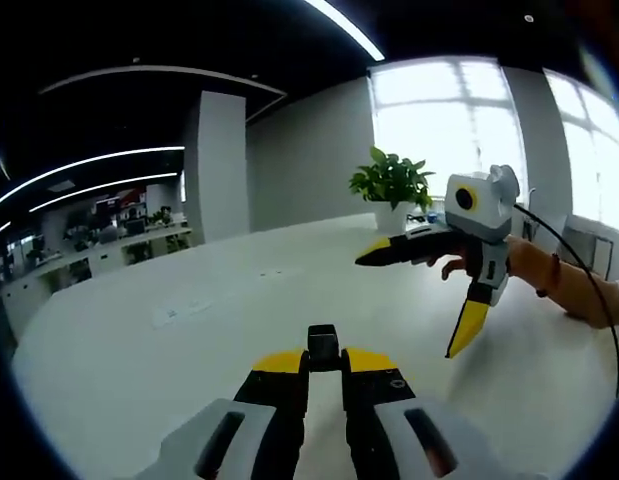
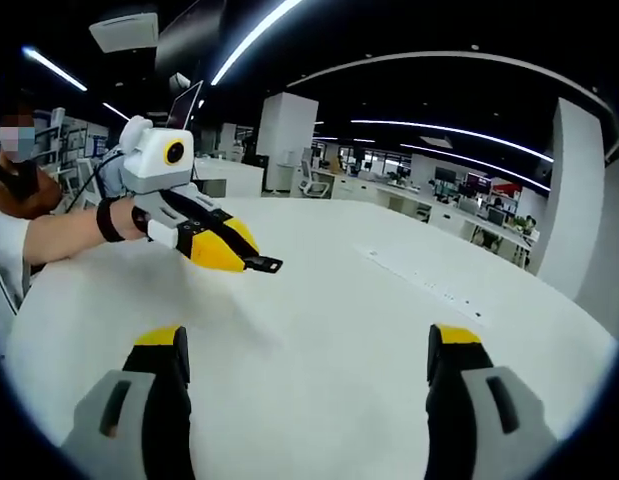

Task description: Snap the two parts of the plastic buckle together until the buckle closes and remains connected.

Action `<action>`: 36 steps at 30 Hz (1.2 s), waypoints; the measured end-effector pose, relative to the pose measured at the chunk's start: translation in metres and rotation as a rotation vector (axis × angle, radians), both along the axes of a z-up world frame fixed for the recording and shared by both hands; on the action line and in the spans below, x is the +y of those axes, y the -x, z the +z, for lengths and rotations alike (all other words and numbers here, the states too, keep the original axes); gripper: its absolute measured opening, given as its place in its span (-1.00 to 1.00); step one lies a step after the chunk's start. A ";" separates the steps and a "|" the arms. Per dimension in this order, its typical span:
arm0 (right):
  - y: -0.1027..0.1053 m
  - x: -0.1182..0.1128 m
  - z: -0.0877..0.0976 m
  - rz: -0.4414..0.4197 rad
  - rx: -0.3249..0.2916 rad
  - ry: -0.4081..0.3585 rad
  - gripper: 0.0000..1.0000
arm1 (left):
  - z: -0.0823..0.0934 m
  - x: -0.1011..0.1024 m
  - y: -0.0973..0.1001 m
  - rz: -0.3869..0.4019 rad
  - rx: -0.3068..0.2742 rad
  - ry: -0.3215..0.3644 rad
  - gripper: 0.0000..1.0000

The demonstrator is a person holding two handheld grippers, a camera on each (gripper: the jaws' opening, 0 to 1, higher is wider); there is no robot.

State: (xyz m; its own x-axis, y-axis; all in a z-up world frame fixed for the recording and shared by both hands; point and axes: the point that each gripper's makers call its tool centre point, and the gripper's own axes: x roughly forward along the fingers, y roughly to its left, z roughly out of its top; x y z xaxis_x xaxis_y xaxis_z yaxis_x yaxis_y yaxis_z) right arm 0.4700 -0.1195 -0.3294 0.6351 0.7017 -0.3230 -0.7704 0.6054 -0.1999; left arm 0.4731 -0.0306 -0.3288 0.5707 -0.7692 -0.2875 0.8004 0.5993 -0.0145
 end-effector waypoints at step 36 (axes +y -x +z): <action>0.002 0.000 0.010 0.021 -0.029 -0.001 0.97 | -0.007 -0.007 -0.007 0.036 0.034 -0.020 -0.78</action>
